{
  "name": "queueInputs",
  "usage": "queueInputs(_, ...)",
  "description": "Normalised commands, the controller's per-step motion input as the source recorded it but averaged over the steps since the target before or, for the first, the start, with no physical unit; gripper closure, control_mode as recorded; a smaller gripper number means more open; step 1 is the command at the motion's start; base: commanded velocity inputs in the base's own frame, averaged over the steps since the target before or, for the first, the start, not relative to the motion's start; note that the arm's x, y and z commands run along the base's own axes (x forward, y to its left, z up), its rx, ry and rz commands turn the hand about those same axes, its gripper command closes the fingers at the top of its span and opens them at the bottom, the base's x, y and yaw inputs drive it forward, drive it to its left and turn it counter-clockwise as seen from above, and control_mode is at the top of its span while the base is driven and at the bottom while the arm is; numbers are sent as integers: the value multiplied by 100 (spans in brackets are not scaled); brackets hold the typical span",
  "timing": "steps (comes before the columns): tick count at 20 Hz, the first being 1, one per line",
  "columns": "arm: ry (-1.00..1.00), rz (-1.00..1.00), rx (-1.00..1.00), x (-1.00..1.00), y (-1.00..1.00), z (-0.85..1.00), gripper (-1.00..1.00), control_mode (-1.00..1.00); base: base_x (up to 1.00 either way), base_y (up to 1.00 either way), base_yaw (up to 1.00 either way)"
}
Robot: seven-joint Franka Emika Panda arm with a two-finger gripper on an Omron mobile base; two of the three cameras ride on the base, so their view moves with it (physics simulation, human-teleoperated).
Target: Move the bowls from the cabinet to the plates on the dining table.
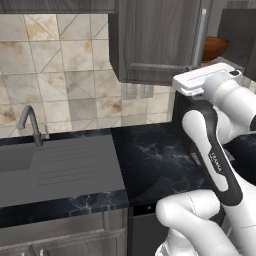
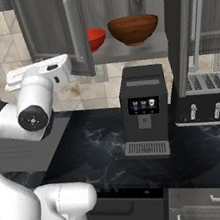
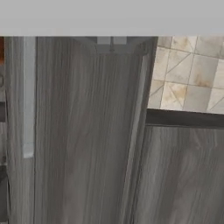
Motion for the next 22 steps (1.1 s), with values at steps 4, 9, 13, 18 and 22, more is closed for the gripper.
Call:
queueInputs(4,-5,0,2,-8,-7,0,100,-100,0,0,0)
queueInputs(9,0,0,21,0,-34,6,100,-100,0,0,0)
queueInputs(13,2,0,40,0,-59,22,100,-100,0,0,0)
queueInputs(18,6,0,44,0,-61,25,100,-100,0,0,0)
queueInputs(22,7,2,42,0,-49,24,100,-100,0,0,0)
